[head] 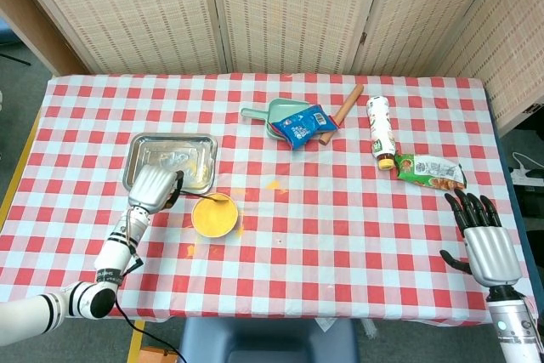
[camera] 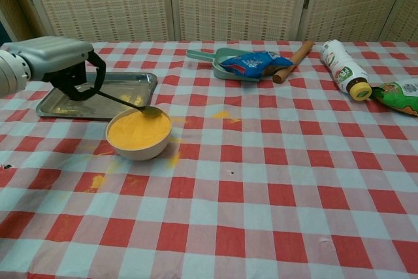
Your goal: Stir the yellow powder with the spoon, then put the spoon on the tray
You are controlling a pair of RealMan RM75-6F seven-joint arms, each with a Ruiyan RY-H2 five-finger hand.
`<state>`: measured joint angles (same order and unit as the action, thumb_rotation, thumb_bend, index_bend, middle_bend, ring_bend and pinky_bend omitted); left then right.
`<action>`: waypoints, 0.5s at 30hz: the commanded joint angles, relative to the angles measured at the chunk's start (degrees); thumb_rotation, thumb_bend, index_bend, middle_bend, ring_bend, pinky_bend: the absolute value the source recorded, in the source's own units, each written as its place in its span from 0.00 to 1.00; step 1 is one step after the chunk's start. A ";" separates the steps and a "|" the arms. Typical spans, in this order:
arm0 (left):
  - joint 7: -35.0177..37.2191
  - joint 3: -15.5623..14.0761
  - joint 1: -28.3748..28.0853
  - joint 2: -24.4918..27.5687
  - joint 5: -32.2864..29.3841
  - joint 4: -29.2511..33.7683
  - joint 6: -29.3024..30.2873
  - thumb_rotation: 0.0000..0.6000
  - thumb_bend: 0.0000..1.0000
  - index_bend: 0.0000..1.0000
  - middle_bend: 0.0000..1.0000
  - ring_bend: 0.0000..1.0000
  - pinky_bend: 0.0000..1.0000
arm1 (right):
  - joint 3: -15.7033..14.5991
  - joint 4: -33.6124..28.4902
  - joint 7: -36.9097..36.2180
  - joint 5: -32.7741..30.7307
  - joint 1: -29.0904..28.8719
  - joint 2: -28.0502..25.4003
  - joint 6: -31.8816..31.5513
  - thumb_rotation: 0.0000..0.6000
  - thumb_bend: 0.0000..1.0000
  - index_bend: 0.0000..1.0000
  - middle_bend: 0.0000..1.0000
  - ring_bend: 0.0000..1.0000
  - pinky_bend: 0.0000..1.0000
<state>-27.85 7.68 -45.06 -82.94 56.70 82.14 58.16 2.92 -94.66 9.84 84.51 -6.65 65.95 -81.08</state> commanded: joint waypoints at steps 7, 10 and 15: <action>-0.72 -1.34 1.10 1.70 0.38 3.08 -0.75 1.00 0.83 1.00 1.00 1.00 1.00 | -0.12 -0.07 0.34 0.19 -0.01 0.15 -0.05 1.00 0.09 0.00 0.00 0.00 0.00; -0.82 -1.79 1.41 2.24 0.09 3.84 -1.40 1.00 0.83 1.00 1.00 1.00 1.00 | -0.20 -0.23 0.55 0.25 0.10 0.15 -0.21 1.00 0.09 0.00 0.00 0.00 0.00; 0.46 -1.83 1.71 3.54 -1.24 5.76 -3.25 1.00 0.83 1.00 1.00 1.00 1.00 | -0.34 -0.46 0.66 0.50 0.18 0.09 -0.35 1.00 0.09 0.00 0.00 0.00 0.00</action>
<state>-27.60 5.88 -43.44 -79.61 55.61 87.71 55.12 2.57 -95.12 10.51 85.04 -6.47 66.05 -81.43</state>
